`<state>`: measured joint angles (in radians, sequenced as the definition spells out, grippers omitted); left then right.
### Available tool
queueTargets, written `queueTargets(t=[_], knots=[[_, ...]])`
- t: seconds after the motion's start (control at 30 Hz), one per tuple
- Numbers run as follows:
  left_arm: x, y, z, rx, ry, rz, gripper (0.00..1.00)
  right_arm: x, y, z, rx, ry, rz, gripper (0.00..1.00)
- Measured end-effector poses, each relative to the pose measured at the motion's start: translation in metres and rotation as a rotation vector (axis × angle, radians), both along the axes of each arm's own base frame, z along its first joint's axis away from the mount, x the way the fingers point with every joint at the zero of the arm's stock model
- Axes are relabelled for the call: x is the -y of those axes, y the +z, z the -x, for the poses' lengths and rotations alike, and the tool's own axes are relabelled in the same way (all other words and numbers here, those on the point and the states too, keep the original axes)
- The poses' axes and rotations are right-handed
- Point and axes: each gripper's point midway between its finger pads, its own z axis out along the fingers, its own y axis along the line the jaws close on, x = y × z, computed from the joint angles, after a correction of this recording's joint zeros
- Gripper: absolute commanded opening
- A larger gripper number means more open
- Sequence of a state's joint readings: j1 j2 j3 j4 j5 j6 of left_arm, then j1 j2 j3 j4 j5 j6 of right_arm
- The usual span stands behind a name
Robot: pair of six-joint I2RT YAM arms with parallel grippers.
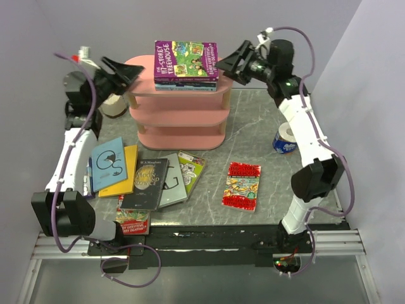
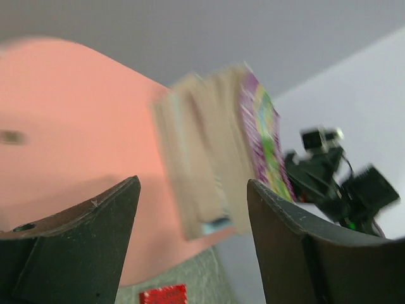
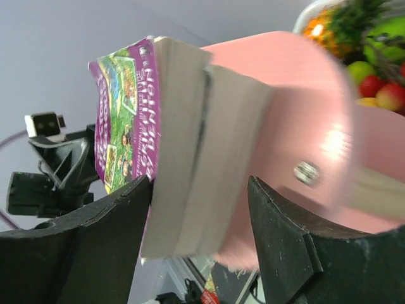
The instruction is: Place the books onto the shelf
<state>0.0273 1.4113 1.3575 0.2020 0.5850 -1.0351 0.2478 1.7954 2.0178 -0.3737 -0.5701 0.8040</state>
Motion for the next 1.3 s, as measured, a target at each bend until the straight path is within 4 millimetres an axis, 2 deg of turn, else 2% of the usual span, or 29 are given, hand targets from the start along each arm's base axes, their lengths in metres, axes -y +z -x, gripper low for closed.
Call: queueTargets(t=[0.13,0.17,0.23,0.33,0.37,0.43,0.47,0.53,0.57,0.63,0.67,0.73,0.77,0.83,1.0,1.13,1.3], knots=[[-0.063,-0.009,-0.01,-0.073,0.202,0.01,0.78,0.046,-0.005,0.011,-0.014,-0.101,-0.007,0.7],[-0.077,-0.009,-0.009,-0.087,0.262,0.013,0.83,0.061,-0.007,0.015,-0.014,-0.144,-0.003,0.71],[-0.088,-0.004,0.0,-0.091,0.329,0.01,0.86,0.084,-0.011,0.033,-0.002,-0.218,0.008,0.72],[-0.086,0.008,0.028,-0.056,0.38,0.009,0.87,0.088,-0.007,0.072,0.06,-0.238,0.014,0.7],[-0.083,0.013,0.039,-0.038,0.382,0.011,0.83,0.087,-0.005,0.081,0.08,-0.232,0.014,0.64],[-0.074,0.018,0.055,-0.005,0.366,0.017,0.79,0.08,0.003,0.1,0.137,-0.205,0.018,0.61],[-0.068,0.021,0.061,0.016,0.347,0.021,0.73,0.075,0.007,0.106,0.16,-0.186,0.02,0.55],[-0.052,0.02,0.067,0.04,0.287,0.027,0.66,0.064,0.015,0.113,0.211,-0.153,0.029,0.48],[-0.041,0.018,0.068,0.042,0.247,0.026,0.58,0.057,0.016,0.116,0.228,-0.134,0.035,0.44],[-0.014,0.011,0.068,0.033,0.162,0.013,0.49,0.047,0.015,0.121,0.243,-0.108,0.051,0.38],[0.002,0.007,0.07,0.025,0.111,0.001,0.42,0.043,0.014,0.123,0.246,-0.094,0.059,0.38],[0.03,0.002,0.075,0.018,0.031,-0.031,0.35,0.038,0.012,0.122,0.247,-0.078,0.072,0.38],[0.04,0.001,0.077,0.023,0.0,-0.047,0.3,0.037,0.013,0.12,0.245,-0.076,0.078,0.38],[0.057,0.002,0.082,0.035,-0.051,-0.075,0.27,0.035,0.016,0.112,0.245,-0.075,0.083,0.39],[0.066,0.002,0.08,0.057,-0.094,-0.11,0.21,0.031,0.005,0.101,0.212,-0.071,0.096,0.4],[0.07,-0.012,0.067,0.022,-0.105,-0.126,0.2,0.03,0.0,0.099,0.196,-0.068,0.102,0.4],[0.072,-0.017,0.053,0.0,-0.103,-0.139,0.2,0.029,0.0,0.1,0.196,-0.064,0.101,0.4]])
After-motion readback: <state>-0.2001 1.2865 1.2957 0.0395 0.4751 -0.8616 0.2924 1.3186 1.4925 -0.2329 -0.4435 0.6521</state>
